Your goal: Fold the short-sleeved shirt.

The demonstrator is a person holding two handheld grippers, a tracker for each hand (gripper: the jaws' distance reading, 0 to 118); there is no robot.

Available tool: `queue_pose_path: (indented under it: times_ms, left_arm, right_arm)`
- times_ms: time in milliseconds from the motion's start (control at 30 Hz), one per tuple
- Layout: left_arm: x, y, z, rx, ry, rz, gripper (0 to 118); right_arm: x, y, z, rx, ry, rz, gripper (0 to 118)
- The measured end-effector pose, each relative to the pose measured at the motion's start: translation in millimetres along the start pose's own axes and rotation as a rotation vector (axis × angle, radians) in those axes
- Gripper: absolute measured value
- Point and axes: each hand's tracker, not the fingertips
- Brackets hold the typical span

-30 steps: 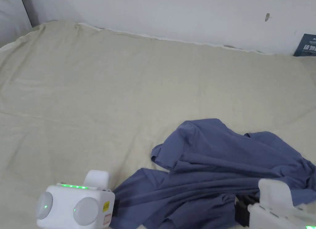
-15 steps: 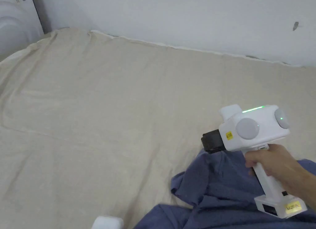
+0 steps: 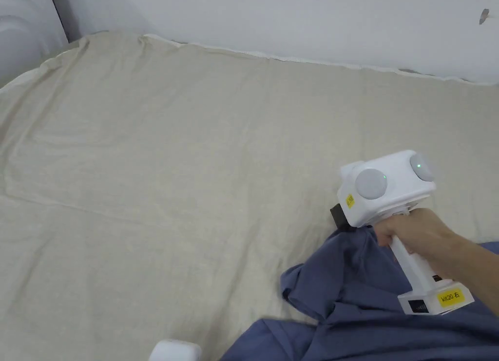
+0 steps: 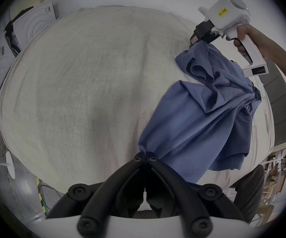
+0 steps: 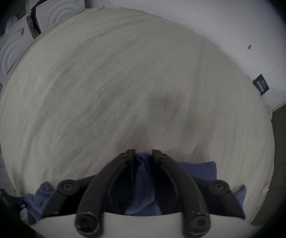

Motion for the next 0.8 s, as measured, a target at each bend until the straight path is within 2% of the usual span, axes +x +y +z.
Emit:
queue_pose_path:
  times_ms: [33, 67, 367, 567, 700, 800]
  left_arm:
    - [0.0, 0.2, 0.5, 0.001, 0.000, -0.003, 0]
    - [0.0, 0.4, 1.7, 0.001, -0.001, -0.002, 0]
    - [0.5, 0.9, 4.1, 0.004, -0.001, 0.007, 0]
    - [6.2, 7.9, 28.1, 0.053, 0.008, 0.008, 0]
    - [16.1, 27.4, 64.0, 0.134, 0.014, -0.037, 0]
    - [26.1, 49.6, 101.0, 0.229, 0.050, -0.078, 0]
  right_arm:
    - [1.9, -1.1, 4.0, 0.008, 0.003, -0.020, 7]
    - [3.9, -2.6, 7.2, 0.020, -0.002, -0.042, 2]
    - [26.4, 6.2, 40.5, 0.084, 0.006, -0.049, 1]
    - [58.4, -10.9, 98.6, 0.158, -0.049, -0.083, 1]
    - [102.6, -34.4, 172.1, 0.253, -0.128, -0.173, 1]
    - [143.9, -65.3, 246.2, 0.329, -0.144, -0.287, 1]
